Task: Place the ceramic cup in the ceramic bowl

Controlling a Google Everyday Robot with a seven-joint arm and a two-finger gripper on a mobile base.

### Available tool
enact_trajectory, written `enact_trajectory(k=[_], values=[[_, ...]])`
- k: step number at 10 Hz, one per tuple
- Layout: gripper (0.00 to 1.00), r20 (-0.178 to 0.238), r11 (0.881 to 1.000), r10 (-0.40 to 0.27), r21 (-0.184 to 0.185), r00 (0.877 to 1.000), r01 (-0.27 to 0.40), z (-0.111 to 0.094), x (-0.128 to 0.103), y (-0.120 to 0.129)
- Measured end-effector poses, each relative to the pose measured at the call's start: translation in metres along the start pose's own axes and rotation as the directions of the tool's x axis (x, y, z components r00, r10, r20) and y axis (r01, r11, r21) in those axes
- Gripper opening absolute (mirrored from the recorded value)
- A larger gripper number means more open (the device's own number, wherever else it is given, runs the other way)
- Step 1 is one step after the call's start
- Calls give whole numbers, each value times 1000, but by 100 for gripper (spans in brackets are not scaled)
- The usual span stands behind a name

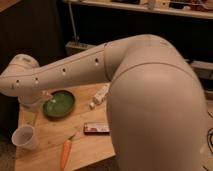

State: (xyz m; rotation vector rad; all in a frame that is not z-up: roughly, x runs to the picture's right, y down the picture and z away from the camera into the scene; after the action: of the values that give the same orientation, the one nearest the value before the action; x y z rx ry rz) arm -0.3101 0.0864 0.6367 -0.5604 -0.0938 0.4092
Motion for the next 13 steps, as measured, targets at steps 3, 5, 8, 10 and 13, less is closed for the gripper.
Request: enact_trajectory(k=[3, 5, 8, 10, 13], values=[[80, 48, 996, 81, -52, 996, -78, 27, -53, 22], [80, 36, 991, 114, -79, 993, -111, 54, -62, 30], [80, -3, 982, 144, -123, 990, -143, 61, -49, 41], [80, -23, 978, 151, -144, 988, -152, 67, -38, 49], [80, -49, 972, 142, -180, 989, -148, 94, -32, 65]])
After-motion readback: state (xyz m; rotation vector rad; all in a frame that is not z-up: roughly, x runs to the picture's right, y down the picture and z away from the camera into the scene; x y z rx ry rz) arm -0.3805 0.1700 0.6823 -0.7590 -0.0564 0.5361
